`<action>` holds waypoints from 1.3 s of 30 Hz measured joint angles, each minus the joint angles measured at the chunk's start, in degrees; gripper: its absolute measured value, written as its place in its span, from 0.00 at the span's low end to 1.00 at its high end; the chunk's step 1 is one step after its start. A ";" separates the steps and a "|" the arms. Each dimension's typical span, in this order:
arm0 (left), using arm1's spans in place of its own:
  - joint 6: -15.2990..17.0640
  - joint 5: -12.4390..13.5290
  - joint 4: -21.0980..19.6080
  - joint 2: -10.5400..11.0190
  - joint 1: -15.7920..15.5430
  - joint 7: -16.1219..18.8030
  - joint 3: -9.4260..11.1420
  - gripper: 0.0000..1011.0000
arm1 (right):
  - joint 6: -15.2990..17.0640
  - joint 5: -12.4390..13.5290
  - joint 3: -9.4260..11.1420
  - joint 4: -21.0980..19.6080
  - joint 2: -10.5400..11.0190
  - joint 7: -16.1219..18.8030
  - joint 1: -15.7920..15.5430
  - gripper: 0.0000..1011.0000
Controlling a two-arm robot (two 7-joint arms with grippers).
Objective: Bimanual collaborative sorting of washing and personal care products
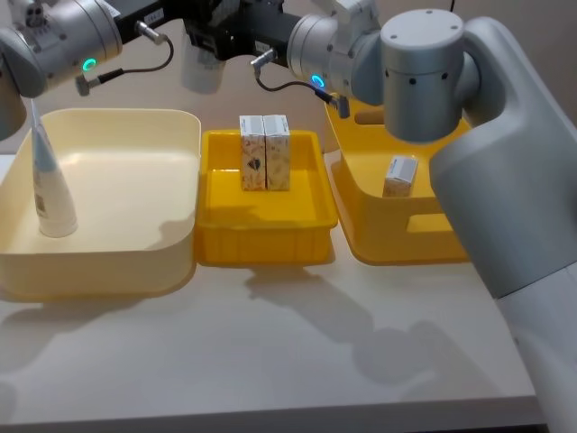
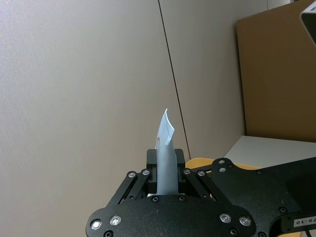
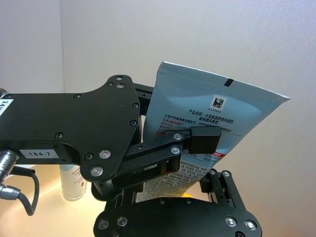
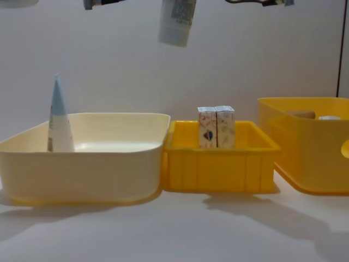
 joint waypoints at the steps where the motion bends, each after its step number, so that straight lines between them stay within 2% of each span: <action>1: 0.00 0.00 0.01 0.00 0.00 0.00 0.00 0.19 | 0.00 0.00 0.00 0.00 0.00 0.00 0.00 0.59; 39: 0.01 0.00 0.01 0.00 0.00 -0.01 0.00 0.19 | 0.00 0.00 0.01 -0.01 0.00 -0.01 0.00 0.59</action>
